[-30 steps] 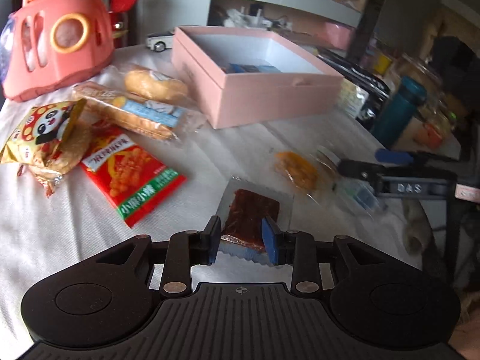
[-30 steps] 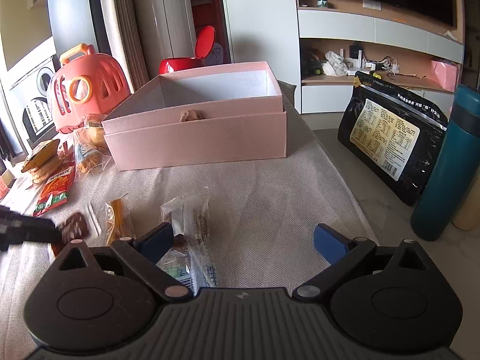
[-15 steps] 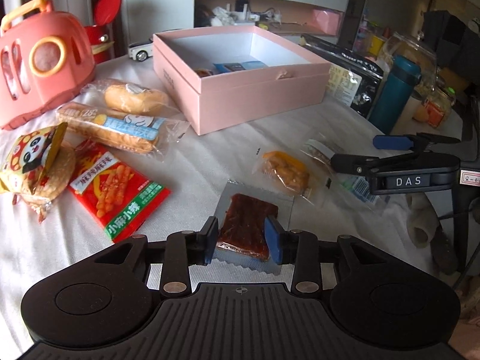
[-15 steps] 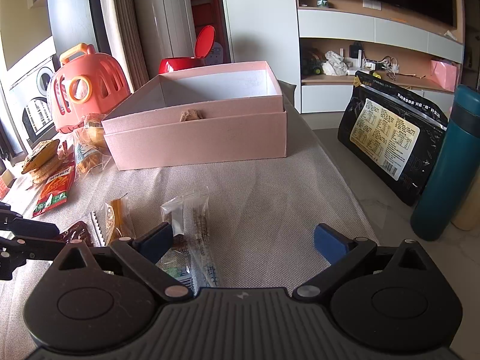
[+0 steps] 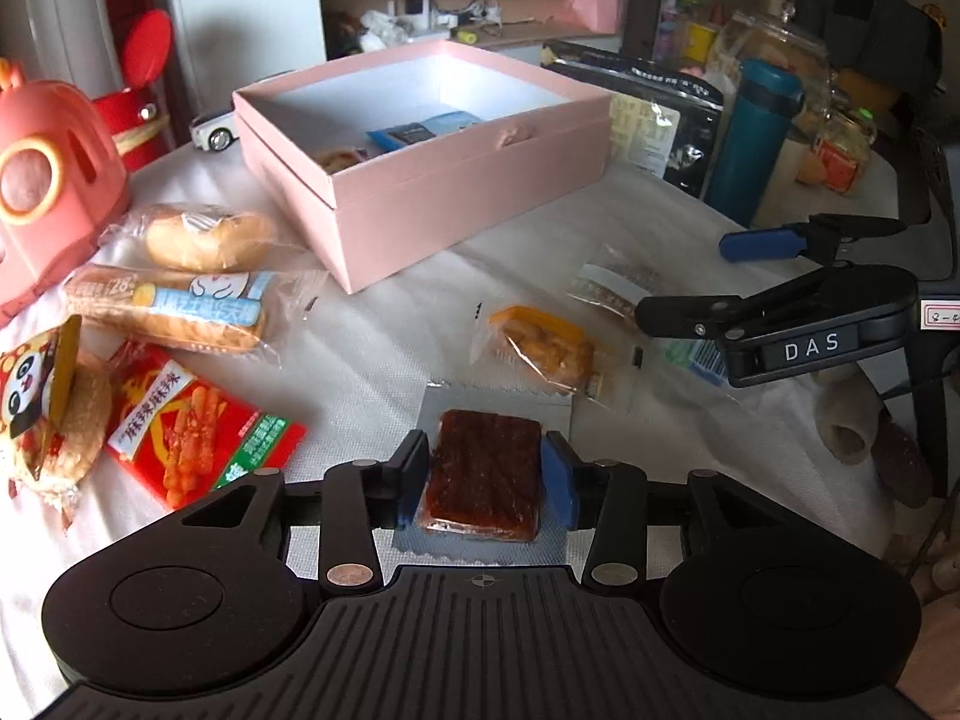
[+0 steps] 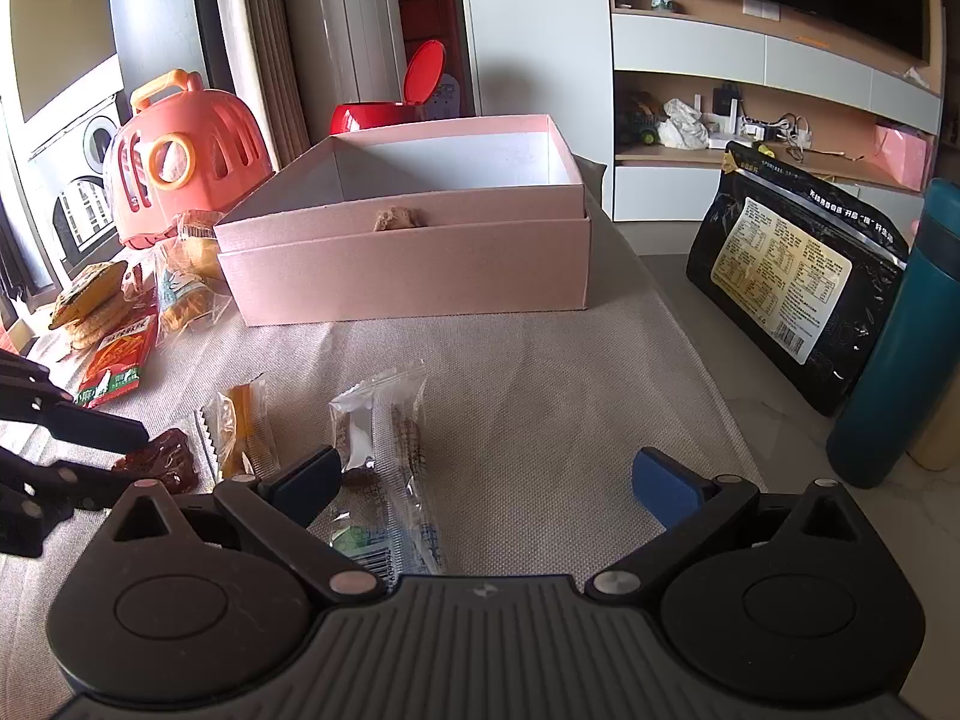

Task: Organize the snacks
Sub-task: 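Grasp the orange snack stick with the right tool while the left tool holds the jerky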

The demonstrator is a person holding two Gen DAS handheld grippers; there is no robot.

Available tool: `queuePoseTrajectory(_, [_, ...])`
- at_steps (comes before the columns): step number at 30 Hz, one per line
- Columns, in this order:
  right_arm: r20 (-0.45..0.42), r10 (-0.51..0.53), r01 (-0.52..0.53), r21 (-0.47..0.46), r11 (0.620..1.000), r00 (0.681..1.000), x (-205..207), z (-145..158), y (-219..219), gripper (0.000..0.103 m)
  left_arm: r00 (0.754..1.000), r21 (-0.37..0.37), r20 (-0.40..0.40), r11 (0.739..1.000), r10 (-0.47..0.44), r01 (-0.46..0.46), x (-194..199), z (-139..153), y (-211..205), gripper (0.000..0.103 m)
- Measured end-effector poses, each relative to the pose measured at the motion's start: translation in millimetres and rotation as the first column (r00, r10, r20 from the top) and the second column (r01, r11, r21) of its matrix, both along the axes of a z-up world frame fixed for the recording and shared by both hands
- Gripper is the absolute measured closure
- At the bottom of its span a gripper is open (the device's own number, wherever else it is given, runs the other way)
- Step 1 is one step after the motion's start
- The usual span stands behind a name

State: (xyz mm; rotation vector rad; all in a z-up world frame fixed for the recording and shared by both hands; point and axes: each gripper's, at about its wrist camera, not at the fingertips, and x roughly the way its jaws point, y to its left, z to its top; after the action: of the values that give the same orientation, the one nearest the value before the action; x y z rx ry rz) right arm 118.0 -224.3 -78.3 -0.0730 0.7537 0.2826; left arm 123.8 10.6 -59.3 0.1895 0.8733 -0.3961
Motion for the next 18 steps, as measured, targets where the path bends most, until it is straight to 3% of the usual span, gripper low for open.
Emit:
queuePoseTrajectory(5, [-0.004,0.006,-0.006,0.007,1.0,1.0,0.1,0.5,-0.7,0.0,0.999,-0.056,0.008,0.998,0.031,-0.03,-2.7,-2.6,6.5,0.056])
queuePoseTrajectory(9, [-0.035,0.01,-0.009,0.035,0.999,0.999,4.0,3.7,-5.7,0.0,0.994,-0.151,0.028,0.984,0.105,-0.1,-17.1,-6.9,15.1,0.056])
queuePoseTrajectory(12, [-0.062,0.001,0.002,0.05,0.999,0.998,8.2,6.3,-7.2,0.0,0.989,-0.096,0.11,0.992,0.094,-0.083,-33.0,-11.3,8.1,0.058])
queuePoseTrajectory(14, [-0.061,0.027,-0.027,0.001,1.0,0.998,6.7,5.2,-1.2,0.0,0.986,-0.098,0.121,0.99,0.111,-0.099,-39.4,-10.0,8.2,0.059])
queuePoseTrajectory(16, [-0.059,0.069,-0.074,-0.078,0.994,0.996,1.8,3.8,7.1,0.0,0.984,-0.148,0.097,0.98,0.152,-0.137,-44.1,-6.6,16.9,0.06])
queuePoseTrajectory(18, [-0.052,0.094,-0.098,-0.095,0.991,0.994,-6.9,9.4,11.5,0.001,0.973,-0.186,0.103,0.965,0.206,-0.185,-52.8,-1.9,28.5,0.06])
